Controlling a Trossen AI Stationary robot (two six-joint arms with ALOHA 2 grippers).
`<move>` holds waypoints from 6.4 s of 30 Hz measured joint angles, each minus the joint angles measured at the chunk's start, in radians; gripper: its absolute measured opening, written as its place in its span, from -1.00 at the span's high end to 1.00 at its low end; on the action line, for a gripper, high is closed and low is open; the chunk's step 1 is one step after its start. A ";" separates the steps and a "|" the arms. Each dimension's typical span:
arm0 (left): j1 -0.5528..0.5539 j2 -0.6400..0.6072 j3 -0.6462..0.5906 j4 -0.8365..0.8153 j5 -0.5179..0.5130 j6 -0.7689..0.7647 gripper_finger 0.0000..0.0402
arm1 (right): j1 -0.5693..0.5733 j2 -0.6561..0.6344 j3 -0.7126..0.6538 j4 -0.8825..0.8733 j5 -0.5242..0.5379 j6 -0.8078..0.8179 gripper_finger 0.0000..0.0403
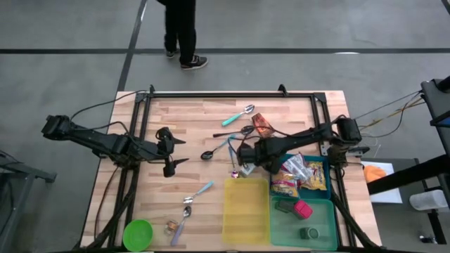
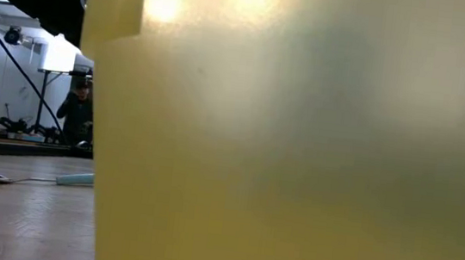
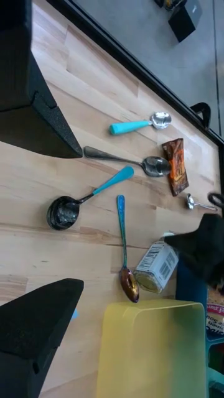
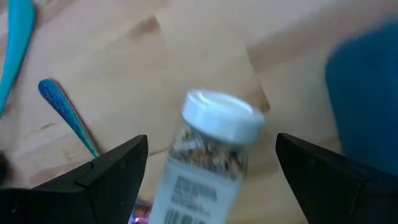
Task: Pick & Place Food Item
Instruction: Put the white seasoning bottle into the green bin
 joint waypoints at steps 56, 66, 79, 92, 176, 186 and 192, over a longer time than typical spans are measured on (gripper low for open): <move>0.000 0.000 0.000 0.001 0.000 0.000 -0.67 | -0.027 0.030 0.006 0.012 -0.103 0.182 -0.75; 0.000 0.000 0.000 0.001 0.000 0.000 -0.67 | -0.016 0.030 0.000 0.066 -0.099 0.223 -0.75; 0.000 0.000 0.000 0.001 0.000 0.000 -0.67 | -0.016 0.028 -0.039 0.084 -0.071 0.236 -0.75; 0.000 0.000 0.000 0.000 0.000 0.000 -0.67 | -0.016 0.028 -0.036 0.100 -0.071 0.231 -0.75; 0.000 0.000 0.000 0.000 0.000 0.000 -0.67 | 0.090 0.024 0.214 0.147 0.611 -1.224 0.18; 0.000 0.000 0.000 -0.001 0.000 0.000 -0.67 | 0.091 0.024 0.214 0.147 0.604 -1.220 0.13; 0.000 0.000 0.000 0.000 0.000 0.000 -0.67 | 0.091 0.024 0.213 0.147 0.603 -1.220 0.20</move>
